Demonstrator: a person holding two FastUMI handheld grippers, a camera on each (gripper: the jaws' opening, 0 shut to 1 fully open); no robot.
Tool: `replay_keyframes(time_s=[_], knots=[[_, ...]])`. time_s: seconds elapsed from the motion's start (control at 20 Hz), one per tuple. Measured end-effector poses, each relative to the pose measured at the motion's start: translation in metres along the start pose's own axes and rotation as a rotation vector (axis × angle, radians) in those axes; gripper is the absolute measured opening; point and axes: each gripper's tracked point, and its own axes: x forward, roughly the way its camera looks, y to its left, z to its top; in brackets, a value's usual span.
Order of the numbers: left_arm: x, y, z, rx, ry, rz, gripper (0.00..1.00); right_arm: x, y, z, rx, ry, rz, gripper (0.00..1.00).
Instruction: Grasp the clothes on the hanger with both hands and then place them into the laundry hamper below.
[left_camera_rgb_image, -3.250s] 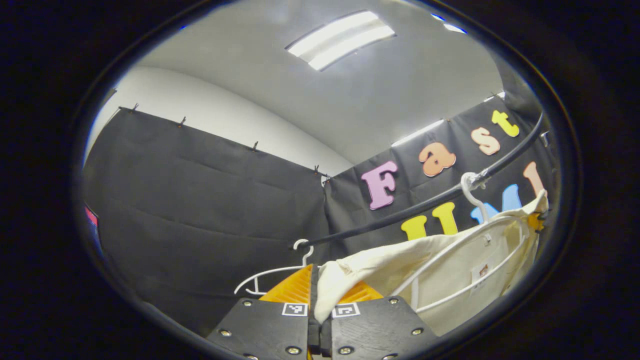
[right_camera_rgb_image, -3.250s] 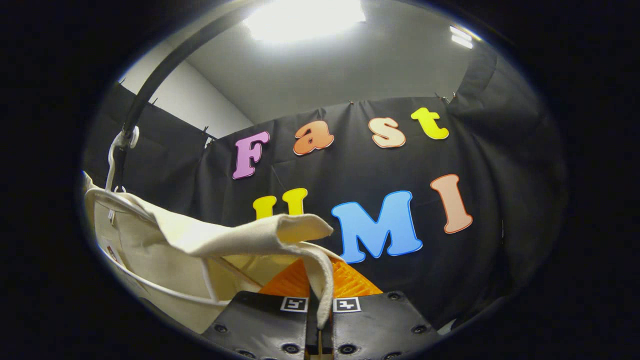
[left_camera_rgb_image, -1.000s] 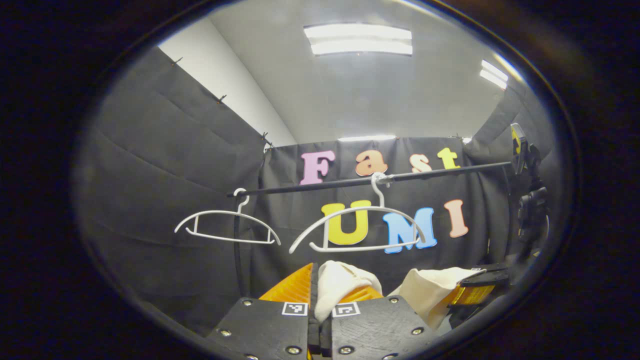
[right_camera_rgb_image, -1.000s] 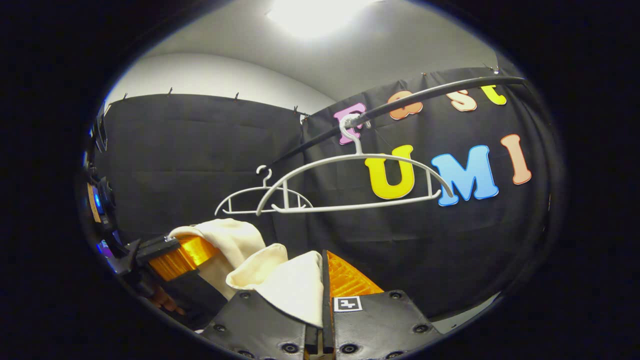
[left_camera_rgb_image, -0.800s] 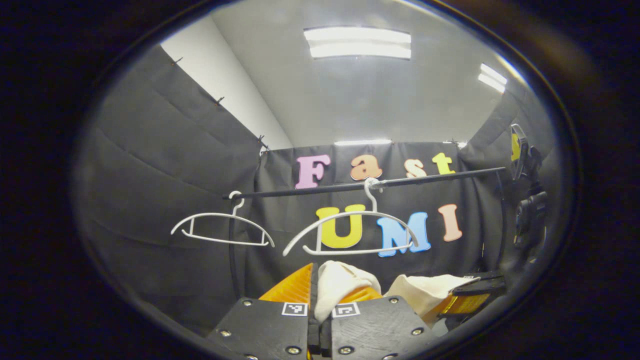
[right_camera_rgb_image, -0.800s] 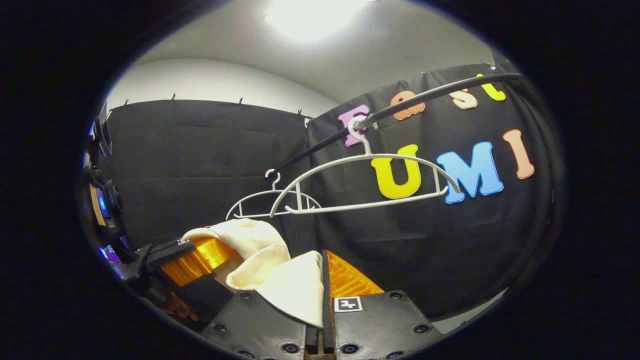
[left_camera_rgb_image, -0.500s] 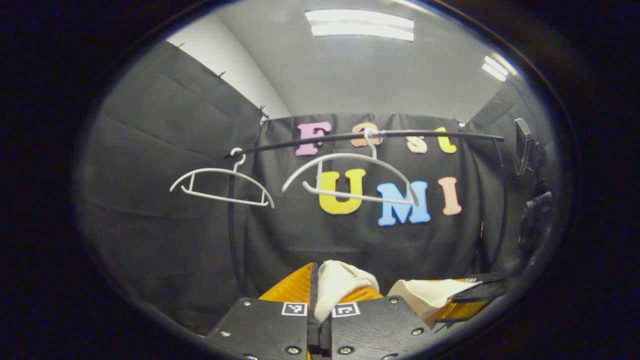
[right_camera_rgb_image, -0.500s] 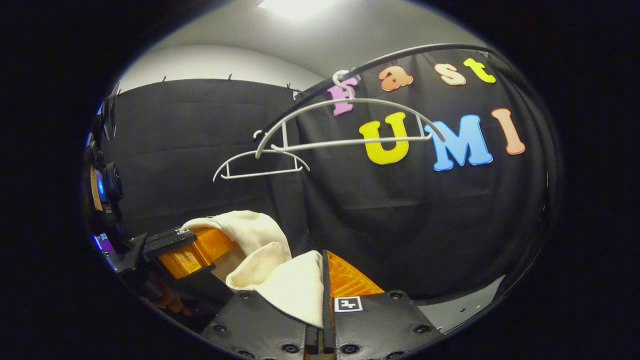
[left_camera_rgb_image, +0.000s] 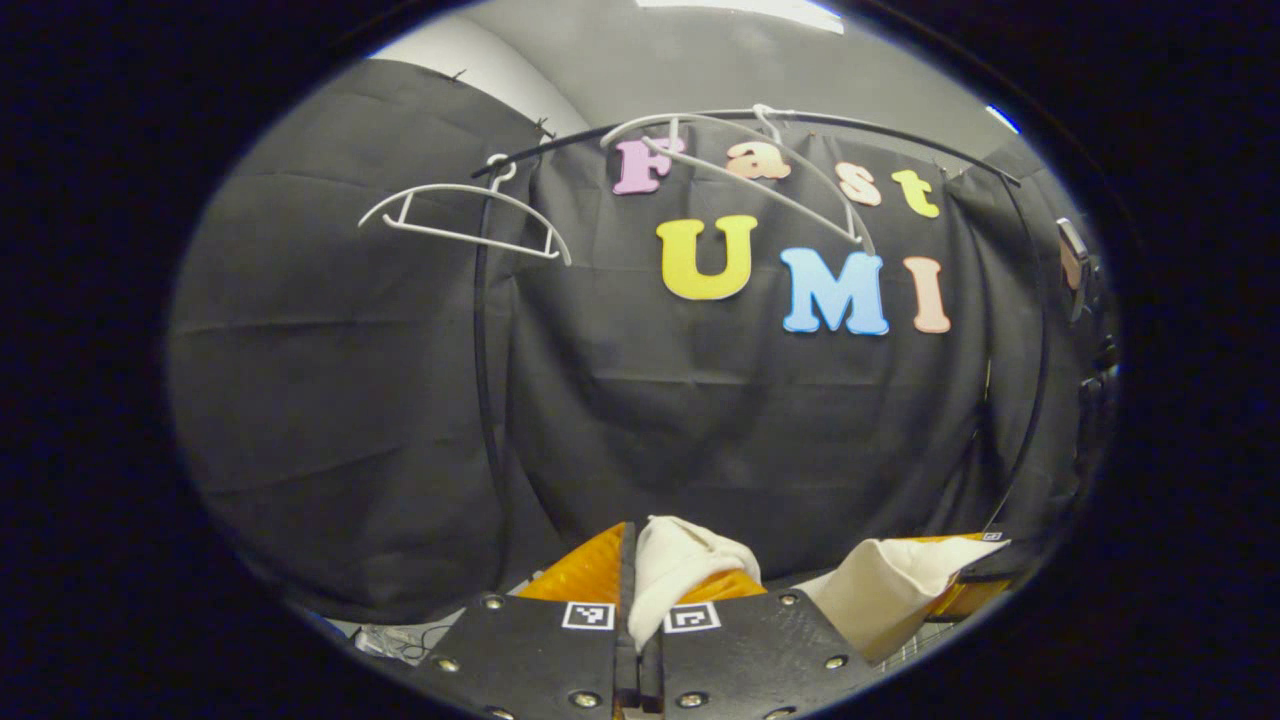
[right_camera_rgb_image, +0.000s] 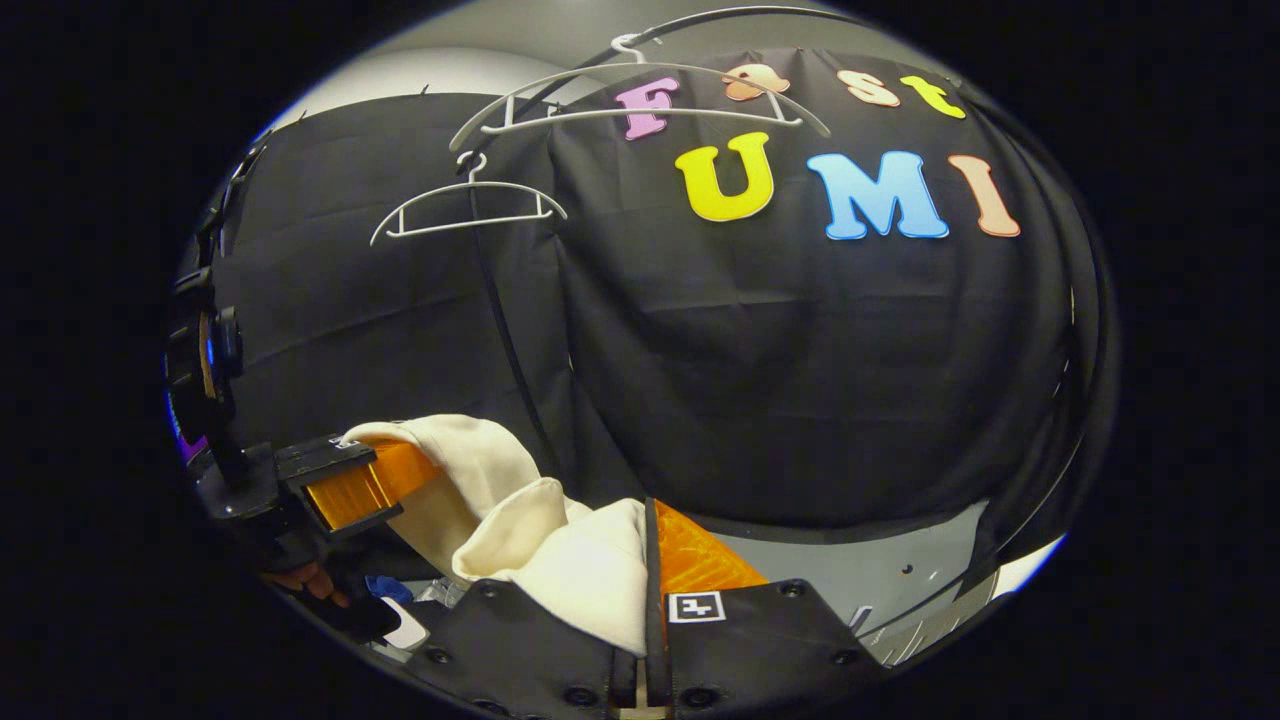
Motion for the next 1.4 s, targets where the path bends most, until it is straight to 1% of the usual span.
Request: replay_keyframes(time_s=[0.2, 0.3, 0.35, 0.45, 0.55, 0.6, 0.65, 0.7, 0.75, 0.8, 0.9, 0.95, 1.0, 1.05, 1.2, 1.25, 1.4], knots=[[0.009, 0.007, -0.047, 0.016, 0.078, 0.009, 0.03, 0.014, -0.011, -0.037, 0.001, 0.048, -0.034, 0.07], [0.007, 0.012, -0.076, 0.049, 0.129, 0.015, 0.03, 0.015, -0.015, -0.059, 0.022, 0.082, -0.055, 0.07], [0.005, 0.012, -0.091, 0.072, 0.158, 0.013, 0.03, 0.017, -0.015, -0.071, 0.033, 0.106, -0.057, 0.10], [0.005, 0.014, -0.121, 0.107, 0.222, 0.002, 0.02, 0.021, -0.019, -0.091, 0.034, 0.154, -0.072, 0.10], [0.002, 0.016, -0.148, 0.123, 0.281, -0.002, 0.02, 0.022, -0.018, -0.112, 0.030, 0.202, -0.078, 0.10], [0.000, 0.018, -0.161, 0.123, 0.313, -0.003, 0.02, 0.021, -0.019, -0.122, 0.029, 0.232, -0.087, 0.13], [-0.002, 0.020, -0.174, 0.126, 0.348, 0.000, 0.02, 0.022, -0.021, -0.133, 0.030, 0.264, -0.096, 0.13], [-0.005, 0.024, -0.185, 0.134, 0.380, 0.006, 0.03, 0.021, -0.022, -0.142, 0.035, 0.294, -0.100, 0.13], [-0.007, 0.026, -0.193, 0.137, 0.406, 0.010, 0.03, 0.021, -0.024, -0.151, 0.034, 0.320, -0.112, 0.26], [-0.009, 0.028, -0.200, 0.140, 0.426, 0.013, 0.04, 0.019, -0.028, -0.158, 0.024, 0.347, -0.131, 0.26], [-0.009, 0.028, -0.211, 0.135, 0.466, -0.010, 0.05, 0.016, -0.030, -0.166, 0.022, 0.376, -0.141, 0.29], [-0.013, 0.025, -0.213, 0.132, 0.489, -0.024, 0.06, 0.014, -0.032, -0.166, 0.016, 0.381, -0.146, 0.41], [-0.015, 0.023, -0.220, 0.133, 0.506, -0.040, 0.23, 0.013, -0.031, -0.168, 0.010, 0.385, -0.146, 0.41], [-0.017, 0.023, -0.220, 0.138, 0.513, -0.050, 0.40, 0.012, -0.030, -0.166, 0.010, 0.388, -0.138, 0.50], [-0.021, 0.021, -0.205, 0.174, 0.471, -0.061, 0.90, -0.001, -0.027, -0.156, -0.024, 0.369, -0.141, 1.00], [-0.023, 0.019, -0.200, 0.179, 0.463, -0.068, 0.91, -0.003, -0.026, -0.151, -0.037, 0.356, -0.146, 0.98], [-0.030, 0.017, -0.174, 0.194, 0.410, -0.072, 0.92, -0.017, -0.031, -0.121, -0.050, 0.288, -0.170, 0.98]])
